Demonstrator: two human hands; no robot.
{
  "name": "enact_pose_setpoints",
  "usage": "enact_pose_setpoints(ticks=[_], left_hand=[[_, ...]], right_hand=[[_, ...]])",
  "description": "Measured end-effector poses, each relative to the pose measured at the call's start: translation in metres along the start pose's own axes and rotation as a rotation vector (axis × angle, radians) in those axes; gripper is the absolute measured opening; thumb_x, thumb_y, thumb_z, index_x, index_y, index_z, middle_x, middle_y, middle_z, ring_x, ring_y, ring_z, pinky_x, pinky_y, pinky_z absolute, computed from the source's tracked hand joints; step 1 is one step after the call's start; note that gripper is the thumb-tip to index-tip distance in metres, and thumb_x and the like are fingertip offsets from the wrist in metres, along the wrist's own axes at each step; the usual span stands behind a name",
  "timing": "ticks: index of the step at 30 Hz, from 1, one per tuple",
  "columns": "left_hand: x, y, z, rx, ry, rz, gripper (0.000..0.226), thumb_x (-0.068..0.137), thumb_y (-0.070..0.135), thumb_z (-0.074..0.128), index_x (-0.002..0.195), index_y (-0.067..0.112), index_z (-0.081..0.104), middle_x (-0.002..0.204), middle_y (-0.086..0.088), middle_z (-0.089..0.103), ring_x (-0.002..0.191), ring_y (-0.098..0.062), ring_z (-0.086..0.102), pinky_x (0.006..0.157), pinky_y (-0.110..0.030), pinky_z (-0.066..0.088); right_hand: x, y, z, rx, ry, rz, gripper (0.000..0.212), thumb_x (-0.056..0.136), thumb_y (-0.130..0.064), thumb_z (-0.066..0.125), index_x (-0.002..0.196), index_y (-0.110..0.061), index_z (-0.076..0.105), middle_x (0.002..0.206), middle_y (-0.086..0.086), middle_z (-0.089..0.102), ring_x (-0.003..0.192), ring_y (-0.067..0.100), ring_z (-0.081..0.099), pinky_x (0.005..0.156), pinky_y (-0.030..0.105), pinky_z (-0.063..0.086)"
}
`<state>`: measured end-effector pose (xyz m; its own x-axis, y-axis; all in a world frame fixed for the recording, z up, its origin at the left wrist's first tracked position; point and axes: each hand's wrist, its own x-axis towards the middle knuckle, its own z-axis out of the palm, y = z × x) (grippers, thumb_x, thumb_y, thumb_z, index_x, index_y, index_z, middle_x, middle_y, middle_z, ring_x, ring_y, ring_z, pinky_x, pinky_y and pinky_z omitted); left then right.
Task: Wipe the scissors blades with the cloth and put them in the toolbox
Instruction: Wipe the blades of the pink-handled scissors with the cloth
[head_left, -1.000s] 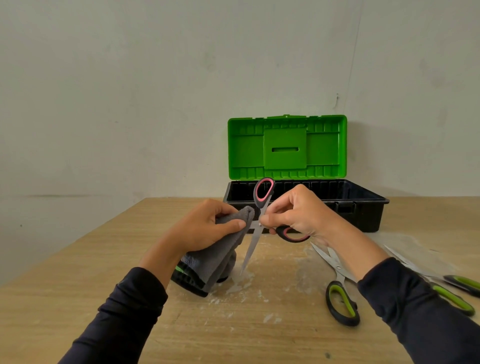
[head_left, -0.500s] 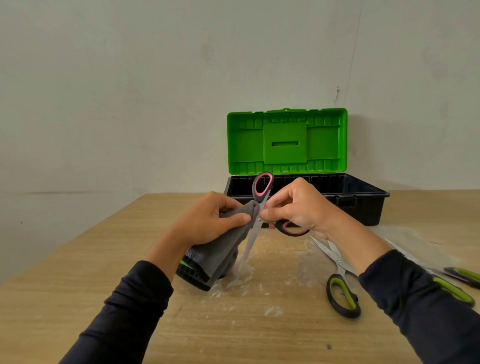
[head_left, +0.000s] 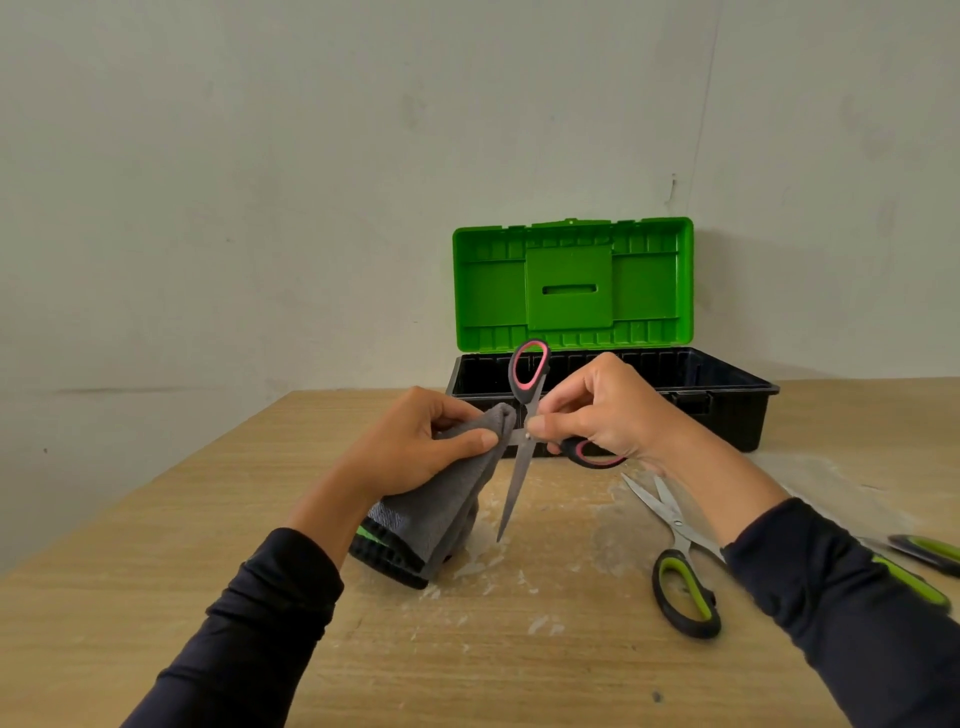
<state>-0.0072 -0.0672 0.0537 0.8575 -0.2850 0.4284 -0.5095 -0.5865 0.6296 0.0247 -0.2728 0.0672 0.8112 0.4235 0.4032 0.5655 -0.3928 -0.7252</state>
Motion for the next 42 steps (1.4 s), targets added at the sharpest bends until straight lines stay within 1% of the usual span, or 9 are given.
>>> enact_pose_setpoints(ticks=[5,10,17,20,23,27,32,38,42], left_hand=[[-0.001,-0.002,-0.006,-0.002,0.034,-0.044,0.012,0.085,0.020,0.065,0.093,0.020,0.073,0.081,0.007,0.071,0.072,-0.008,0.065,0.065,-0.018,0.051],[-0.003,-0.003,-0.010,-0.025,0.056,-0.083,0.011,0.085,0.021,0.064,0.090,0.019,0.073,0.082,-0.001,0.072,0.075,-0.017,0.066,0.069,-0.028,0.053],[-0.005,-0.003,-0.012,-0.077,0.044,-0.124,0.011,0.086,0.023,0.062,0.085,0.020,0.073,0.080,-0.006,0.071,0.072,-0.016,0.065,0.066,-0.026,0.052],[-0.006,-0.006,-0.015,-0.140,0.073,-0.174,0.014,0.087,0.022,0.062,0.086,0.014,0.074,0.079,-0.012,0.071,0.072,-0.018,0.066,0.067,-0.028,0.053],[-0.006,-0.009,-0.019,-0.265,0.089,-0.267,0.015,0.087,0.020,0.061,0.085,0.012,0.074,0.073,-0.008,0.072,0.068,-0.018,0.067,0.065,-0.029,0.055],[-0.006,-0.010,-0.017,-0.288,0.041,-0.299,0.017,0.088,0.018,0.060,0.079,0.015,0.074,0.067,-0.001,0.071,0.061,-0.013,0.067,0.056,-0.021,0.051],[-0.006,-0.010,-0.017,-0.269,0.020,-0.295,0.017,0.088,0.018,0.059,0.083,0.012,0.074,0.072,-0.008,0.073,0.063,-0.016,0.068,0.058,-0.022,0.052],[-0.007,-0.017,-0.023,-0.360,-0.015,-0.340,0.022,0.089,0.016,0.057,0.075,0.012,0.074,0.063,-0.004,0.068,0.056,-0.013,0.063,0.053,-0.021,0.049],[-0.008,-0.016,-0.021,-0.506,-0.042,-0.390,0.024,0.088,0.014,0.056,0.073,0.005,0.072,0.061,-0.010,0.066,0.051,-0.015,0.062,0.048,-0.023,0.050]], right_hand=[[0.000,0.002,-0.006,0.001,0.010,0.001,0.013,0.074,-0.010,0.077,0.061,-0.010,0.074,0.061,0.011,0.069,0.059,0.012,0.063,0.068,0.017,0.050],[0.000,0.006,-0.011,0.051,0.034,0.033,0.007,0.074,-0.007,0.076,0.073,0.000,0.075,0.065,0.017,0.070,0.061,0.016,0.065,0.074,0.018,0.053],[-0.003,0.006,-0.015,0.159,0.037,0.062,0.009,0.071,-0.001,0.076,0.076,0.005,0.072,0.061,0.010,0.071,0.056,0.016,0.068,0.063,0.017,0.053],[-0.003,0.007,-0.014,0.204,0.058,0.062,0.017,0.074,0.000,0.075,0.084,-0.003,0.061,0.065,0.008,0.073,0.064,0.021,0.072,0.069,0.027,0.057],[-0.002,0.006,-0.018,0.133,0.059,-0.054,0.021,0.083,0.003,0.065,0.092,-0.016,0.062,0.086,0.010,0.072,0.082,0.021,0.073,0.083,0.035,0.057],[-0.004,0.007,-0.018,-0.159,-0.009,-0.207,0.041,0.083,0.006,0.062,0.089,-0.032,0.075,0.096,-0.009,0.060,0.088,0.011,0.061,0.076,0.022,0.052],[-0.004,0.006,-0.010,-0.415,-0.073,-0.327,0.041,0.075,0.008,0.070,0.093,-0.028,0.077,0.095,-0.019,0.056,0.086,-0.007,0.053,0.077,0.009,0.043],[-0.001,0.006,-0.007,-0.445,-0.099,-0.387,0.032,0.071,-0.011,0.079,0.095,-0.032,0.076,0.094,-0.017,0.059,0.086,-0.006,0.050,0.078,0.008,0.035],[-0.004,0.010,-0.001,-0.277,-0.081,-0.404,0.024,0.071,-0.012,0.080,0.091,-0.023,0.078,0.102,-0.008,0.062,0.083,-0.006,0.052,0.078,0.010,0.040]])
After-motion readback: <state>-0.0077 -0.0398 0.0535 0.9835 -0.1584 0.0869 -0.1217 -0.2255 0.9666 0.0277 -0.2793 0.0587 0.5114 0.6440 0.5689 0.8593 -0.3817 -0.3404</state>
